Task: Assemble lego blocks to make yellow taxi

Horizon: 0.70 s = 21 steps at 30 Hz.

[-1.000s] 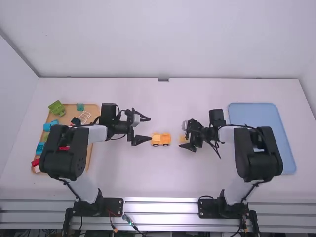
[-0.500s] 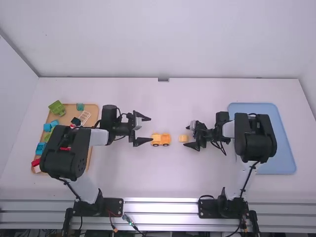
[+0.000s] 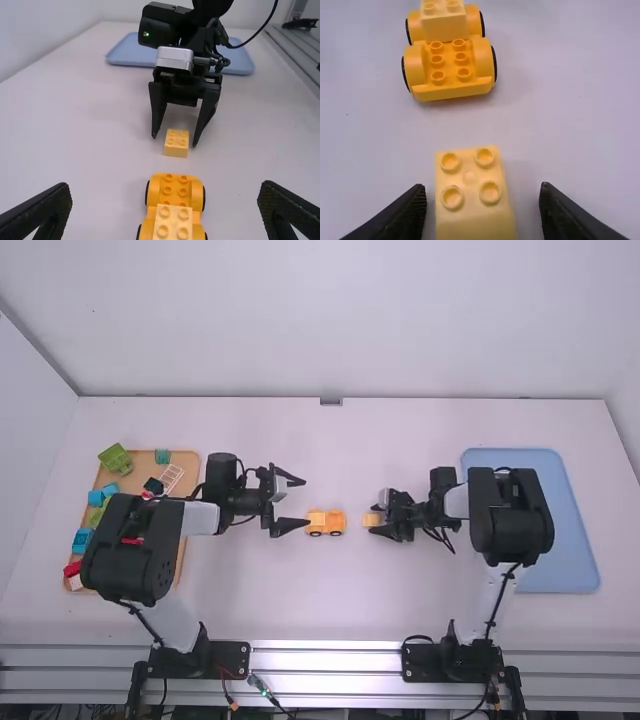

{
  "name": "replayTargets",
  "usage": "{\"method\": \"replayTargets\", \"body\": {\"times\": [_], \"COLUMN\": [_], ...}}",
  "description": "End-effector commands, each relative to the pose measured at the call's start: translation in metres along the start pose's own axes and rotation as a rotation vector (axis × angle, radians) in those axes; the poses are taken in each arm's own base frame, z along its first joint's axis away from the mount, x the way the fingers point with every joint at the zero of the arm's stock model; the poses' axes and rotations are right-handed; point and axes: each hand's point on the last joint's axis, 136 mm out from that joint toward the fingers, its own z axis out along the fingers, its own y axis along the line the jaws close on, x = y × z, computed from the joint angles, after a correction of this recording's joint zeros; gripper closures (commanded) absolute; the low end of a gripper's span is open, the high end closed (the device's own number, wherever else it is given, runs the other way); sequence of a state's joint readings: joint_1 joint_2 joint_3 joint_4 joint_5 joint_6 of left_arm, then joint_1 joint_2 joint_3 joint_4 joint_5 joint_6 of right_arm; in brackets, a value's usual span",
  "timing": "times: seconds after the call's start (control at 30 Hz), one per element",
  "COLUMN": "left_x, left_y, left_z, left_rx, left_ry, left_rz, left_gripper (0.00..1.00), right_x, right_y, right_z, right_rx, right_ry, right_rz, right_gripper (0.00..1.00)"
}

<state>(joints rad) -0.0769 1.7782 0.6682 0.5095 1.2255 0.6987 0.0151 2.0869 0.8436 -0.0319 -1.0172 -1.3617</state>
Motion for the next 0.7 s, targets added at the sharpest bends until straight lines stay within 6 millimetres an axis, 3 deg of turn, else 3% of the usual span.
{"method": "replayTargets", "body": {"times": [0.0, 0.17, 0.4, 0.53, 0.67], "left_x": [0.002, 0.002, 0.013, 0.041, 0.056], "left_y": [-0.006, -0.007, -0.011, -0.024, -0.025], "left_z": [0.001, 0.002, 0.002, 0.014, 0.030], "left_rx": [0.019, 0.022, 0.007, -0.005, 0.009], "left_ry": [-0.006, -0.005, 0.024, 0.120, 0.174], "left_rz": [-0.017, -0.018, -0.017, 0.095, 0.066], "left_gripper": [0.01, 0.01, 0.01, 0.01, 0.01], "right_x": [0.003, 0.005, 0.001, -0.016, -0.036], "right_y": [-0.001, -0.003, -0.003, -0.008, -0.010], "right_z": [0.003, -0.001, -0.007, -0.014, -0.020], "right_rx": [-0.008, 0.002, 0.005, -0.010, -0.044], "right_ry": [0.007, 0.006, -0.034, -0.097, -0.077], "right_rz": [0.008, 0.021, 0.045, 0.074, 0.100], "right_gripper": [0.48, 0.69, 0.73, 0.72, 0.72]}}
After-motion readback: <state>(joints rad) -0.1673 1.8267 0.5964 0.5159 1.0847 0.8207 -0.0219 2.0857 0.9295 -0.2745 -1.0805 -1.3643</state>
